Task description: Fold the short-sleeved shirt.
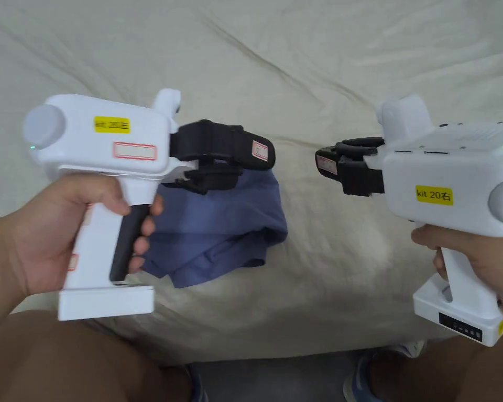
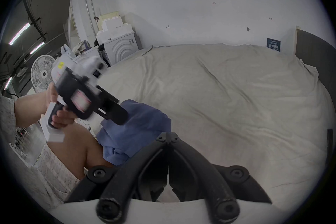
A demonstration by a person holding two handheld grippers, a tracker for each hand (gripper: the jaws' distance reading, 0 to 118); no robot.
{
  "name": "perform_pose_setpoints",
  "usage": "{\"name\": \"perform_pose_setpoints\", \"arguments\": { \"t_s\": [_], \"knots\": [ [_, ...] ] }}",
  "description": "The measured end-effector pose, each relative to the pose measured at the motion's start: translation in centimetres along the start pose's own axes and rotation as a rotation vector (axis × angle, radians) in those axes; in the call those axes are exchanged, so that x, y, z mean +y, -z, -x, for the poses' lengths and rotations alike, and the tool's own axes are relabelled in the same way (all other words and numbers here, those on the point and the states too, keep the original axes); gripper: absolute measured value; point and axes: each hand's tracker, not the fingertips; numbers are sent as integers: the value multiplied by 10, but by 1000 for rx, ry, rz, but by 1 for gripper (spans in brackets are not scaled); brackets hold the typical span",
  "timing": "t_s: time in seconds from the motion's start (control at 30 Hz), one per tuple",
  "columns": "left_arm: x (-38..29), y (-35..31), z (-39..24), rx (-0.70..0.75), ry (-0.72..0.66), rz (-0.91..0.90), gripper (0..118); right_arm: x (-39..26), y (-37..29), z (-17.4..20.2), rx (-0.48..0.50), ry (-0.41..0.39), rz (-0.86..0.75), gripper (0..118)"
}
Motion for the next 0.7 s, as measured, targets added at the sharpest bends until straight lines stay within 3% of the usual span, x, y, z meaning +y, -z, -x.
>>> {"name": "perform_pose_setpoints", "arguments": {
  "t_s": [0.17, 0.2, 0.23, 0.27, 0.3, 0.33, 0.4, 0.53, 0.6, 0.7],
  "knots": [
    [-12, -27, 21, -88, -13, 6, 94, -10, 3, -6, -2, 34, 2, 0],
    [-12, -26, 22, -88, -23, 4, 79, -12, 5, -7, 1, 42, 5, 0],
    [-13, -24, 29, -114, -35, 2, 55, -15, 7, -8, 2, 49, 8, 0],
    [-19, -13, 47, -86, -33, -21, 24, -17, 10, -9, 1, 56, 13, 0],
    [-20, -7, 55, -22, -41, -57, 3, -19, 12, -10, 2, 59, 18, 0],
    [-17, -5, 69, 31, -59, -75, 3, -20, 14, -11, 4, 62, 23, 0],
    [-12, 2, 87, -49, -147, -47, 3, -23, 17, -14, 9, 69, 29, 0],
    [-7, 14, 118, 23, -211, -43, 3, -28, 25, -24, 16, 93, 39, 0],
    [-10, 21, 126, 8, -250, 40, 3, -30, 28, -29, 17, 101, 44, 0],
    [-24, 26, 128, 65, -189, 240, 3, -33, 31, -36, 22, 120, 49, 0]
  ]
}}
